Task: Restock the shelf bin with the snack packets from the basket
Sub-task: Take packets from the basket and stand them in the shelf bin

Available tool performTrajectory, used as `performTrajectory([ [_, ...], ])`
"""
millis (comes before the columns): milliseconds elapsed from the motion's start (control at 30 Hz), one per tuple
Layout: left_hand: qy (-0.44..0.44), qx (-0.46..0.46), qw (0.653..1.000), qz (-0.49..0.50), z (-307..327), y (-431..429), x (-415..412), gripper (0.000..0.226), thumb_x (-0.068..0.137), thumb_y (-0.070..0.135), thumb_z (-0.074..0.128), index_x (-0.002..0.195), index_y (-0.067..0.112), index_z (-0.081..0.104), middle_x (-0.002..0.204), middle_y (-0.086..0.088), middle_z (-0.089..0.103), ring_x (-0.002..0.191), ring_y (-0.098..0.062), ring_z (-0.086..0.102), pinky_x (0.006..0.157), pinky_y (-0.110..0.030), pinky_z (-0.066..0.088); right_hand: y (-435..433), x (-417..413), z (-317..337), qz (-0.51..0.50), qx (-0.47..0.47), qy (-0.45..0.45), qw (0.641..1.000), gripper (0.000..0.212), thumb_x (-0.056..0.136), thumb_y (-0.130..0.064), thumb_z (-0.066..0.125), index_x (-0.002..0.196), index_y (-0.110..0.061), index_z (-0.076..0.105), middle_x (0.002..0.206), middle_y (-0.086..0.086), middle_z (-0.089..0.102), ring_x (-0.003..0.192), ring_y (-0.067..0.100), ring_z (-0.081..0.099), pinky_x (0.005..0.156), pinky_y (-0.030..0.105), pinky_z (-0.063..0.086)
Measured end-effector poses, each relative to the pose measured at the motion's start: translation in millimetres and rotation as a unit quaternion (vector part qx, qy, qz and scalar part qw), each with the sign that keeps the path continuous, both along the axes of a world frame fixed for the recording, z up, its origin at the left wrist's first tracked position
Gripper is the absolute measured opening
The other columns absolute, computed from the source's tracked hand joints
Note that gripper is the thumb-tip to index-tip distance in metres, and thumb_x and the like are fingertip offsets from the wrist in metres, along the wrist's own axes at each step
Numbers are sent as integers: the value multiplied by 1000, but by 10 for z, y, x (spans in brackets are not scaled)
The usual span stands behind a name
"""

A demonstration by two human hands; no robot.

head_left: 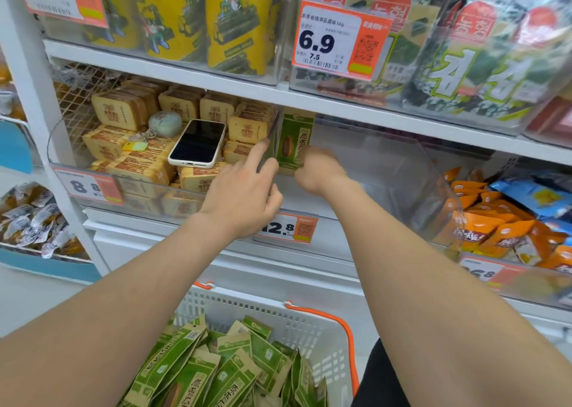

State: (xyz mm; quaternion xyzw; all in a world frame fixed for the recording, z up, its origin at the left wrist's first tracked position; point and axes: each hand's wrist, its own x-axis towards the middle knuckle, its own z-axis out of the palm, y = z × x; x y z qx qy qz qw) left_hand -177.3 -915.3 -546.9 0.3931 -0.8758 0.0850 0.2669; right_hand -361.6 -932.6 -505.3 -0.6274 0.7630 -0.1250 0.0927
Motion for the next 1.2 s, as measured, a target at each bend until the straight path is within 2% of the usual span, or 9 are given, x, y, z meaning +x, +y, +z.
performTrajectory([
  [100,19,1,1000,21,21,158,2,29,98,29,50,119,11,52,149,-19,45,98,-40,61,74,-45,50,358,135,205,5,-71,10,997,30,90,-13,53,117,-11,66,116,16,66,105,39,62,88,42,56],
  [267,10,-108,992,62,92,532,155,20,86,28,56,94,10,52,98,-15,52,90,-35,47,72,-45,37,974,413,379,60,-200,90,974,29,84,-12,51,101,-21,73,94,10,73,88,38,65,73,41,56],
  [367,-12,31,997,76,-15,753,250,20,90,35,53,84,16,52,81,-10,61,80,-38,59,63,-40,40,1329,554,258,88,-170,148,970,19,87,-15,53,96,-18,69,81,9,62,84,39,64,65,38,45],
  [533,-313,314,896,17,-433,1104,341,24,99,33,51,112,19,66,116,-8,67,102,-33,65,79,-37,53,1819,768,-239,213,21,256,943,20,92,-15,55,108,-14,67,99,13,64,96,38,66,67,36,39],
  [700,-482,388,785,-36,-898,1437,299,21,102,23,50,105,11,67,112,-9,68,93,-27,63,85,-40,56,1996,840,-799,275,220,281,893,10,94,-9,56,100,-16,60,92,3,51,67,22,49,57,32,40],
  [833,-516,374,767,-76,-1187,1652,281,24,103,4,48,120,6,65,106,-9,63,89,-28,62,71,-38,52,2026,875,-1006,276,295,272,873,15,94,-3,51,102,-15,56,90,2,51,63,17,50,52,31,42],
  [933,-504,380,771,-90,-1413,1706,390,75,98,-8,51,163,23,33,161,-13,40,130,-36,59,79,-36,49,1987,854,-1043,275,277,262,883,13,94,-5,50,99,-15,58,86,1,49,65,17,54,49,30,40],
  [1000,-517,343,777,-105,-1600,1705,469,99,92,-12,60,167,37,17,174,-14,13,135,-41,55,85,-40,57,1947,830,-1067,268,266,261,888,9,96,-10,53,96,-17,59,86,0,50,64,17,54,49,30,39],
  [1200,-572,226,770,-169,-1978,1580,534,81,99,9,68,161,36,23,161,-20,37,126,-41,59,98,-53,56,1873,903,-1105,263,288,270,880,11,96,-6,51,97,-17,51,88,1,48,65,17,52,49,30,38],
])
